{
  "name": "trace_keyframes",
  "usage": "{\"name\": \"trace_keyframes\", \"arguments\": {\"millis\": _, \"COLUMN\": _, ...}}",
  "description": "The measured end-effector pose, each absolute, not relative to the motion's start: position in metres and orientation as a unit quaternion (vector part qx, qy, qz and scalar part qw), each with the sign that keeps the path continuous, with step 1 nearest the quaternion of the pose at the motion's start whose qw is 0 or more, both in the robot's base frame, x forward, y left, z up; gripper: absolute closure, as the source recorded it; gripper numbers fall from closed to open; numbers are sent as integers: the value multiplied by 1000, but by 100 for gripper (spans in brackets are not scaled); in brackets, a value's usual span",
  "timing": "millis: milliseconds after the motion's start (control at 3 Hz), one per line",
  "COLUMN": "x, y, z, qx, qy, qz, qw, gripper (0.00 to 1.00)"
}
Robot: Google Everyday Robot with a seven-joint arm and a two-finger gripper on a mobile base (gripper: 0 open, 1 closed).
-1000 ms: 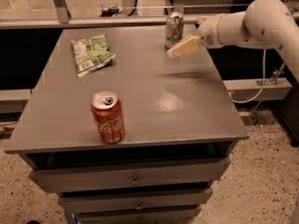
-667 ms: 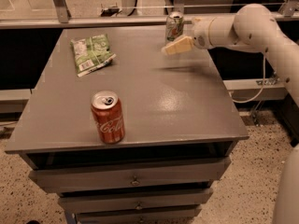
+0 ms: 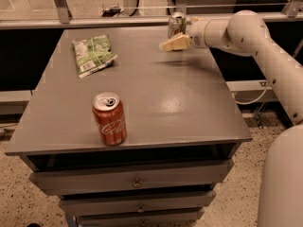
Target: Move 7up can near coke can
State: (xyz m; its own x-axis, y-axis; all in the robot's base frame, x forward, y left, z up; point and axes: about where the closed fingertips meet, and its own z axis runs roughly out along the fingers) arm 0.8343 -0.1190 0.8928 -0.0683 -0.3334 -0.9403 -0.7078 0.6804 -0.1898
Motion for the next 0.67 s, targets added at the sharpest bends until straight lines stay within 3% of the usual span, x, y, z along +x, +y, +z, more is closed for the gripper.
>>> {"name": "trace_keyframes", "arguments": {"millis": 333, "x": 845, "y": -119, "z": 895, "qx": -355, "qy": 706, "qz": 164, "qw": 591, "gripper": 16}}
{"name": "trace_keyframes", "arguments": {"millis": 667, "x": 847, "y": -119, "z": 897, "qx": -345, "qy": 701, "qz": 172, "qw": 600, "gripper": 40}}
